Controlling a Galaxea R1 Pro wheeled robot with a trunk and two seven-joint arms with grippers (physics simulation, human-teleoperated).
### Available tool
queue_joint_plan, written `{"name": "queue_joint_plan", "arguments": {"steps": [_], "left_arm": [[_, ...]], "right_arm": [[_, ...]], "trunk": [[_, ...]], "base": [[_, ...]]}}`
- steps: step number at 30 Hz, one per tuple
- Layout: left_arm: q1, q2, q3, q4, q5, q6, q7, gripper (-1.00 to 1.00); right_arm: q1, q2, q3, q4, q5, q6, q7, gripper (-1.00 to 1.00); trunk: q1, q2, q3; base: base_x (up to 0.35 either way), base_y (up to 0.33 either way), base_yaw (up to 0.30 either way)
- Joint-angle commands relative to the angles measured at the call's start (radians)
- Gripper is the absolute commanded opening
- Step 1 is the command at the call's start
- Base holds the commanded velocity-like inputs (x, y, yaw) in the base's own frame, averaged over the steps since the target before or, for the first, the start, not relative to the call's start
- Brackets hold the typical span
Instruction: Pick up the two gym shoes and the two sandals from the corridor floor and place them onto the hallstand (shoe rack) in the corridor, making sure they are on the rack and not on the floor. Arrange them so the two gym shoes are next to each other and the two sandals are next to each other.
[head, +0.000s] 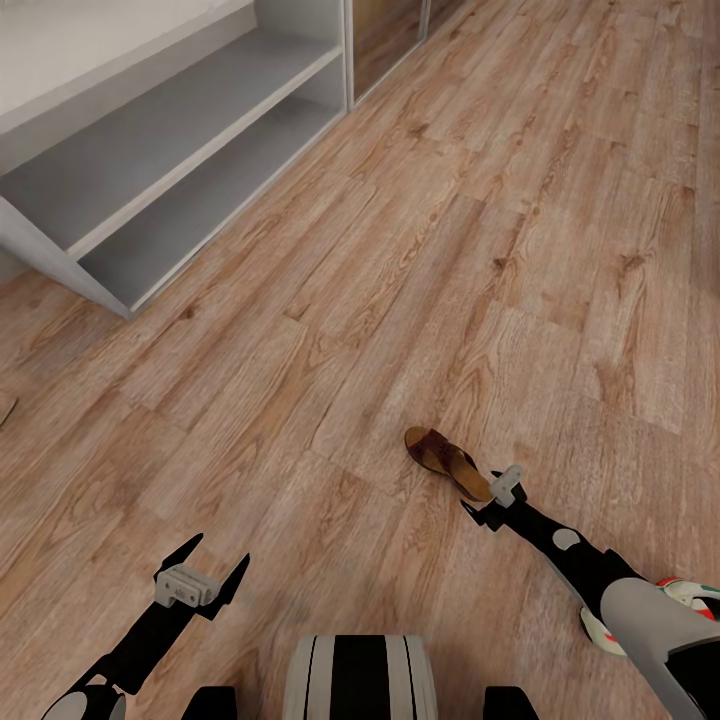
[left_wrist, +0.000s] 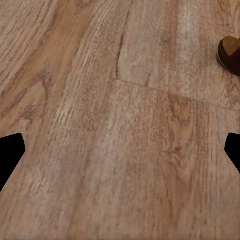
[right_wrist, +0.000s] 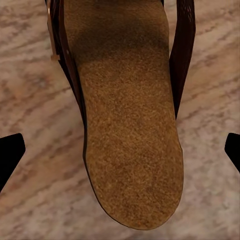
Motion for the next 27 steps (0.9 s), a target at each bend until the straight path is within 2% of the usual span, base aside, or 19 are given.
{"name": "queue_joint_plan", "arguments": {"steps": [1, 27], "left_arm": [[0.0, 0.0, 0.0, 0.0, 0.0, 0.0, 0.0, 1.0], [0.0, 0.001, 0.0, 0.0, -0.001, 0.0, 0.0, 1.0]], "right_arm": [[0.0, 0.0, 0.0, 0.0, 0.0, 0.0, 0.0, 1.0], [0.003, -0.001, 0.002, 0.005, 0.001, 0.0, -0.027, 1.0]], "trunk": [[0.0, 0.0, 0.0], [0.0, 0.0, 0.0]], "base": [[0.0, 0.0, 0.0], [0.0, 0.0, 0.0]]}}
